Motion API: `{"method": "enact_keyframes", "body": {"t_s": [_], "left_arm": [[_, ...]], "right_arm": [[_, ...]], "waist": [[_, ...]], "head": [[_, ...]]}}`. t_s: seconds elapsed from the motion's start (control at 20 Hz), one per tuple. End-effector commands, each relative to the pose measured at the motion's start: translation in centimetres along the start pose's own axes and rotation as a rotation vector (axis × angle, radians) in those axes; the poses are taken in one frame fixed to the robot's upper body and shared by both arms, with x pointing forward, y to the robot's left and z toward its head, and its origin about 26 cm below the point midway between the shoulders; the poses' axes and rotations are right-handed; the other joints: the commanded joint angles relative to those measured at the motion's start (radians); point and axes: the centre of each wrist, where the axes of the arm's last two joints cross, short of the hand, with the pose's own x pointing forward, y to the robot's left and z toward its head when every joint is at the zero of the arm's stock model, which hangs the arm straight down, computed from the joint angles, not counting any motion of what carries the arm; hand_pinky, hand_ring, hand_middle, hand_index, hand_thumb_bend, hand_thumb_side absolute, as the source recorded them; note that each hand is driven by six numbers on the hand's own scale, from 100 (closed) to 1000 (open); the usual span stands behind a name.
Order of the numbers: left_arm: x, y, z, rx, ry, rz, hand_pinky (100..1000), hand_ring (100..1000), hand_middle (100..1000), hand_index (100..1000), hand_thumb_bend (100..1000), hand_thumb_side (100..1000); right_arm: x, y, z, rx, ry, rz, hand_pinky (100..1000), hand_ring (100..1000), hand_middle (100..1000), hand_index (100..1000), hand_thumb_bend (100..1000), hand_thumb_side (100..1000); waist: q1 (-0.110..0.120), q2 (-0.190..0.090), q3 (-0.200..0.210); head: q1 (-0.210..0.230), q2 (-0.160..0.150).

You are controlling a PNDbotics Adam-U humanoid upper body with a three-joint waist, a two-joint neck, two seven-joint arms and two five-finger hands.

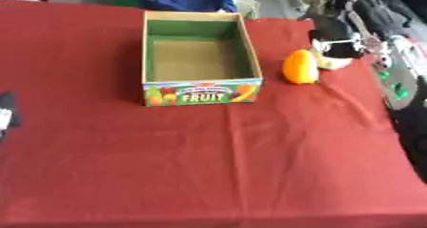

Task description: Pick up objects on the table and place them in the box.

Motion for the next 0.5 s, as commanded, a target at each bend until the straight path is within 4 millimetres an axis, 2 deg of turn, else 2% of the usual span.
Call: {"method": "enact_keyframes", "body": {"t_s": [0.05, 0.25, 0.5], "left_arm": [[0.8, -0.2, -0.4, -0.013, -0.026, 0.005, 590, 554, 483, 604, 528, 455], [0.9, -0.5, -0.5, -0.019, -0.031, 0.017, 590, 554, 483, 604, 529, 454], [1.2, -0.9, -0.6, -0.024, -0.038, 0.032, 590, 553, 482, 603, 530, 454]], "right_arm": [[1.3, -1.0, -2.5, -0.009, -0.061, 0.019, 367, 360, 277, 418, 100, 174], [3.3, 0.4, -5.1, 0.052, -0.116, 0.023, 413, 398, 300, 437, 100, 187], [5.0, 2.2, -7.1, 0.122, -0.151, 0.043, 451, 426, 325, 463, 100, 197]], "waist": [[0.007, -0.014, 0.003], [0.014, -0.009, 0.016], [0.022, 0.002, 0.037]], "head": [[-0.005, -0.013], [-0.011, -0.023], [-0.02, -0.039]]}}
